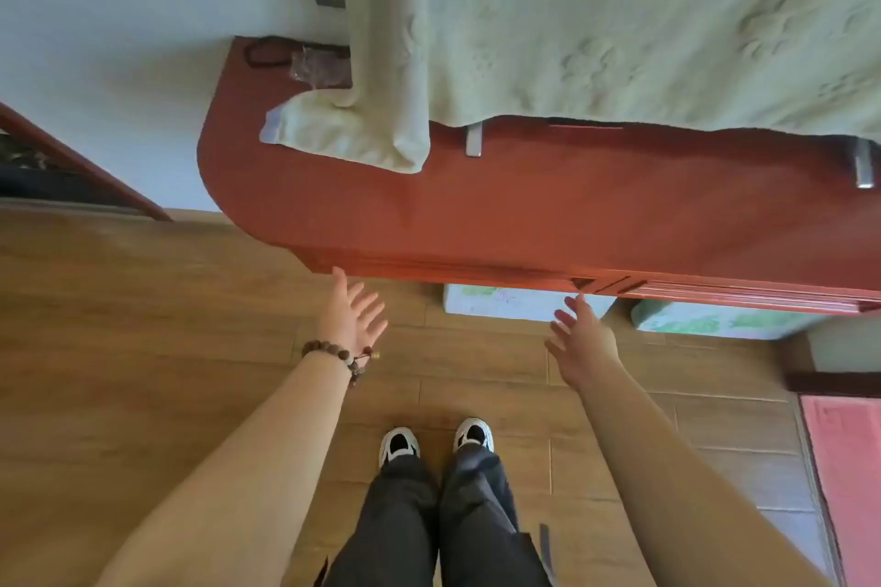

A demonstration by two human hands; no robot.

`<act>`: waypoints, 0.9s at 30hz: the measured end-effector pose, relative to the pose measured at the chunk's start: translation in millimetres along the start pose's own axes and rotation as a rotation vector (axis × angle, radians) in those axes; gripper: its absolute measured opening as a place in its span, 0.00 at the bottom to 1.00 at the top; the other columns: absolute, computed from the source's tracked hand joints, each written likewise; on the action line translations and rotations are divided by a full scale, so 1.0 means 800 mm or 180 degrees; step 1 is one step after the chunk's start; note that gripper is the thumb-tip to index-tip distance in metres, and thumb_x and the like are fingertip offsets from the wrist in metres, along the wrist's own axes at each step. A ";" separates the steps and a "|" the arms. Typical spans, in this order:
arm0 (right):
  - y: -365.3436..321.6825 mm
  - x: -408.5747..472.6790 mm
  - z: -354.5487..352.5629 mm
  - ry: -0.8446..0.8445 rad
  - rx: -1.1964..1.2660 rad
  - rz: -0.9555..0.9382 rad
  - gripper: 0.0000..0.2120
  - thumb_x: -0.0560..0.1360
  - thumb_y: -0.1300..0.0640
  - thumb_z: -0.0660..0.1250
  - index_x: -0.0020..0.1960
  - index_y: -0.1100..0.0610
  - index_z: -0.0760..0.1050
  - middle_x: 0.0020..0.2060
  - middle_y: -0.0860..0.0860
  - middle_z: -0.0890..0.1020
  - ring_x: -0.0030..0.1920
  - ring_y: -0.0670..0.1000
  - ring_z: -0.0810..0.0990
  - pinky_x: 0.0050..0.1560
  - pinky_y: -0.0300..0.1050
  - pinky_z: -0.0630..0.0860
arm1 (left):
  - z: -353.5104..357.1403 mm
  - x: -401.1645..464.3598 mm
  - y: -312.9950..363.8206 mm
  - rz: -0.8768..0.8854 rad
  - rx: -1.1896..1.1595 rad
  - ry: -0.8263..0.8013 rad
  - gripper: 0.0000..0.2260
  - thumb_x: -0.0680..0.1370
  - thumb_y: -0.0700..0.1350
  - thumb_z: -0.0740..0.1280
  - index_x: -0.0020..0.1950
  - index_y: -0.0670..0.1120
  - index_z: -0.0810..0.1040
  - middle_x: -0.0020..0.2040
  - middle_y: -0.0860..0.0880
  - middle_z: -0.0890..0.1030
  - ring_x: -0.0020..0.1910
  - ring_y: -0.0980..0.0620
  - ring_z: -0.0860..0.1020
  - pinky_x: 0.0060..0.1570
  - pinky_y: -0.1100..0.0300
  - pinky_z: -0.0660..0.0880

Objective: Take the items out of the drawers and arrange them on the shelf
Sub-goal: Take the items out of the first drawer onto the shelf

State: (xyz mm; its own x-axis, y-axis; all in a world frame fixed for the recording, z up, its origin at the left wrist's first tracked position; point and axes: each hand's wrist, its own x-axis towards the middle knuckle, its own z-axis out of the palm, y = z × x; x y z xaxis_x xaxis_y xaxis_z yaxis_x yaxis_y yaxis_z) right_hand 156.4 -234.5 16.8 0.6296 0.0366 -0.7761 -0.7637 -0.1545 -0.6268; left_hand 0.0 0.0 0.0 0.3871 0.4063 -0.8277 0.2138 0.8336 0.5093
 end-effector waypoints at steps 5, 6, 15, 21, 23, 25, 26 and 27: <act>-0.009 0.063 0.025 -0.0159 0.1296 0.0570 0.25 0.81 0.44 0.53 0.72 0.58 0.63 0.69 0.55 0.69 0.70 0.55 0.68 0.66 0.56 0.65 | 0.002 0.049 0.001 -0.0088 -0.1267 -0.0119 0.40 0.74 0.71 0.51 0.75 0.42 0.58 0.73 0.40 0.64 0.72 0.42 0.64 0.68 0.42 0.63; -0.008 0.071 0.031 -0.0193 0.1488 0.0639 0.26 0.81 0.44 0.52 0.73 0.58 0.61 0.70 0.56 0.68 0.71 0.56 0.67 0.67 0.56 0.64 | 0.002 0.057 0.001 -0.0111 -0.1351 -0.0087 0.41 0.74 0.71 0.51 0.76 0.43 0.56 0.74 0.40 0.63 0.72 0.41 0.64 0.69 0.41 0.62; 0.010 0.098 0.053 -0.0269 0.2358 0.0723 0.26 0.80 0.42 0.50 0.71 0.57 0.64 0.64 0.57 0.73 0.67 0.58 0.70 0.64 0.62 0.66 | 0.007 0.080 -0.009 -0.0092 -0.1898 -0.0195 0.43 0.69 0.73 0.58 0.69 0.40 0.64 0.71 0.41 0.67 0.70 0.42 0.66 0.67 0.38 0.64; 0.030 0.092 0.044 -0.0195 0.2297 0.0656 0.26 0.81 0.42 0.50 0.69 0.57 0.67 0.64 0.57 0.73 0.67 0.57 0.70 0.64 0.59 0.67 | -0.002 0.069 -0.023 -0.0149 -0.1942 -0.0191 0.43 0.65 0.75 0.60 0.65 0.42 0.70 0.65 0.42 0.73 0.65 0.44 0.71 0.65 0.39 0.66; 0.045 0.085 0.037 -0.0133 0.2323 0.0649 0.26 0.81 0.41 0.50 0.69 0.57 0.67 0.64 0.58 0.73 0.67 0.57 0.70 0.65 0.59 0.66 | -0.012 0.061 -0.034 -0.0210 -0.1907 -0.0133 0.40 0.68 0.74 0.58 0.66 0.44 0.70 0.65 0.43 0.72 0.66 0.44 0.70 0.63 0.40 0.68; 0.060 0.076 0.026 -0.0108 0.2348 0.0656 0.25 0.81 0.41 0.50 0.69 0.57 0.67 0.64 0.58 0.73 0.66 0.57 0.71 0.65 0.59 0.65 | -0.026 0.051 -0.049 -0.0253 -0.1887 -0.0072 0.35 0.71 0.73 0.56 0.65 0.46 0.70 0.66 0.43 0.72 0.65 0.45 0.71 0.58 0.41 0.71; 0.067 0.069 0.020 -0.0098 0.2348 0.0664 0.25 0.81 0.41 0.49 0.69 0.57 0.67 0.64 0.57 0.74 0.66 0.58 0.71 0.65 0.59 0.66 | -0.032 0.045 -0.058 -0.0260 -0.1869 -0.0039 0.35 0.72 0.72 0.56 0.65 0.47 0.70 0.66 0.44 0.72 0.64 0.45 0.72 0.56 0.41 0.71; 0.076 0.064 0.015 -0.0087 0.2346 0.0670 0.25 0.81 0.41 0.49 0.69 0.56 0.67 0.64 0.57 0.74 0.65 0.58 0.72 0.64 0.59 0.66 | -0.037 0.038 -0.066 -0.0265 -0.1852 -0.0001 0.35 0.71 0.73 0.56 0.65 0.46 0.70 0.65 0.44 0.72 0.63 0.46 0.73 0.54 0.41 0.72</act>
State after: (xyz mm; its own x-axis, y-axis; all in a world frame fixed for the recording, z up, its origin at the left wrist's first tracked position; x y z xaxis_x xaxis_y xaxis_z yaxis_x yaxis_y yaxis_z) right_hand 140.5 -230.5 -61.9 0.4639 0.1051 -0.8796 -0.7709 0.5371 -0.3424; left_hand -26.4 -20.8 -59.3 0.3903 0.3307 -0.8592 -0.2839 0.9310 0.2294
